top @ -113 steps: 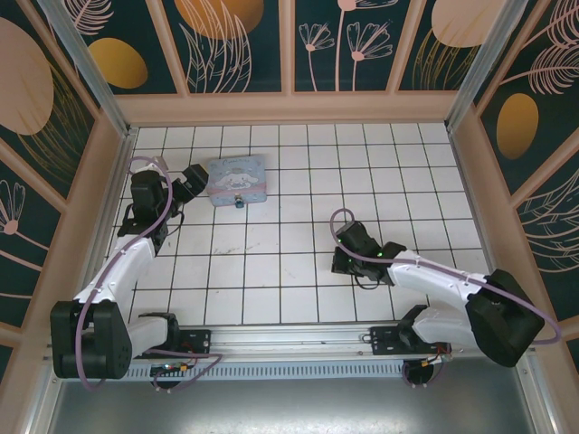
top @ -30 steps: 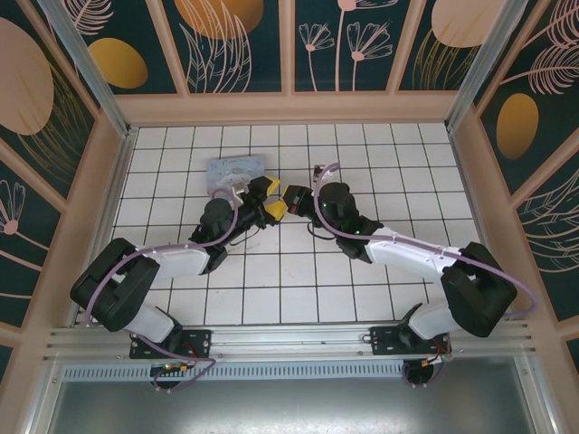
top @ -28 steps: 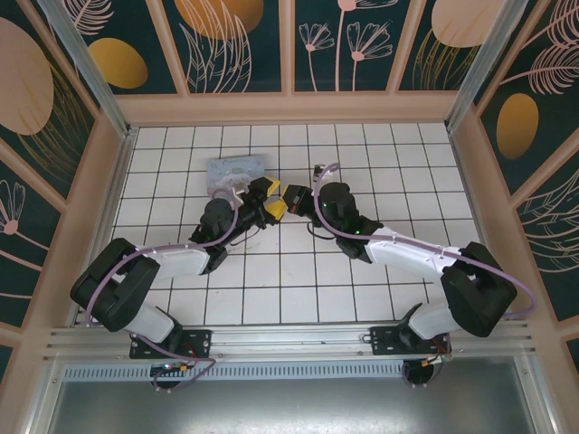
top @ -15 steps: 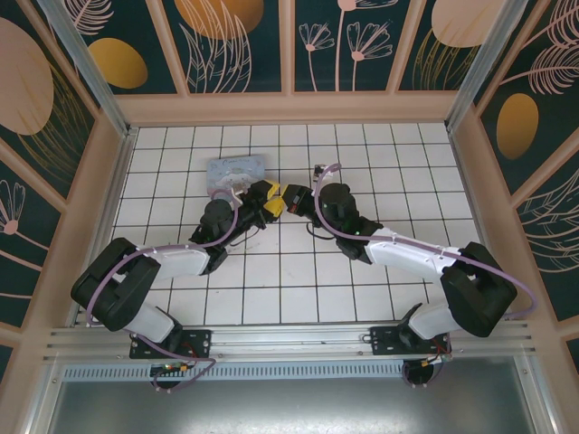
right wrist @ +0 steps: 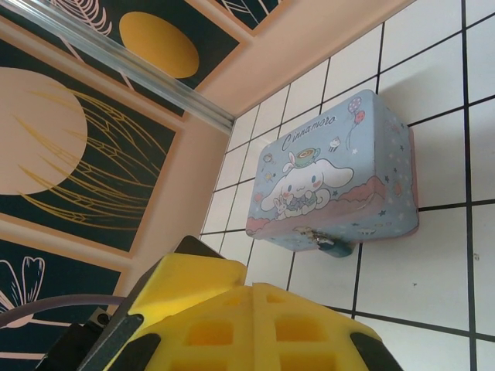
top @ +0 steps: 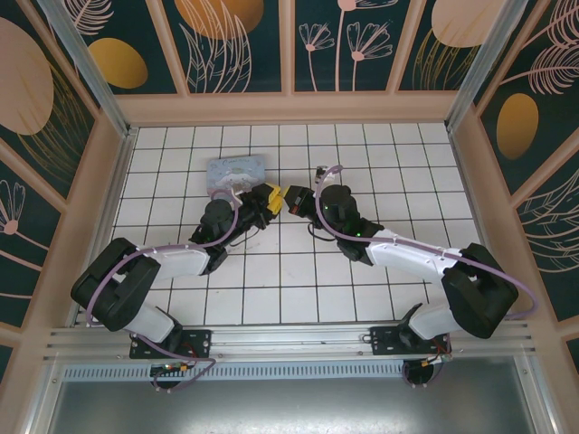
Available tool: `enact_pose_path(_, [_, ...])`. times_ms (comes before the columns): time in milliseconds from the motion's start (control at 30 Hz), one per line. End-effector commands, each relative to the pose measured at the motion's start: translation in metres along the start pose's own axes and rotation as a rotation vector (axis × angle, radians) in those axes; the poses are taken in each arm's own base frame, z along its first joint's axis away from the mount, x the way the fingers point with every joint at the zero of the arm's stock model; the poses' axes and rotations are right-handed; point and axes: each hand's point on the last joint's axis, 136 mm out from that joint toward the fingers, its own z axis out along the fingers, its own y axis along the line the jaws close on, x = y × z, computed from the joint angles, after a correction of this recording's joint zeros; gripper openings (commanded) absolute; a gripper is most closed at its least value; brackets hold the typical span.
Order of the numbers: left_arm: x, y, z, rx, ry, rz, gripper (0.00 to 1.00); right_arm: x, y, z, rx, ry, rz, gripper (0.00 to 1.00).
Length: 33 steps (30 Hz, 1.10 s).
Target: Unlock a padlock with a key
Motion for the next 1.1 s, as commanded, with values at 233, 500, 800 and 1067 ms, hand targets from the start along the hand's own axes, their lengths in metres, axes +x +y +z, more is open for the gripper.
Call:
enact_pose_path(233, [0.002,-0.006,-0.001,0.016,-0.006,0.028,0.21,-0.005,0.007,-0.006,-0.021,-0.019,0.002,0.0])
enact_pose_path(500, [0.001,-0.006,-0.002,0.007,-0.016,0.036,0.12,-0.005,0.008,-0.005,-0.026,-0.017,0.003,0.0])
enact_pose_path(800, [0.0,-0.01,0.003,-0.029,-0.035,0.241,0.0,-0.014,-0.006,-0.021,0.023,-0.023,-0.009,0.19])
enact_pose_path(1067, [-0.001,-0.034,0.01,-0.159,-0.079,0.786,0.0,-0.039,-0.024,-0.051,0.009,-0.002,-0.013,0.95])
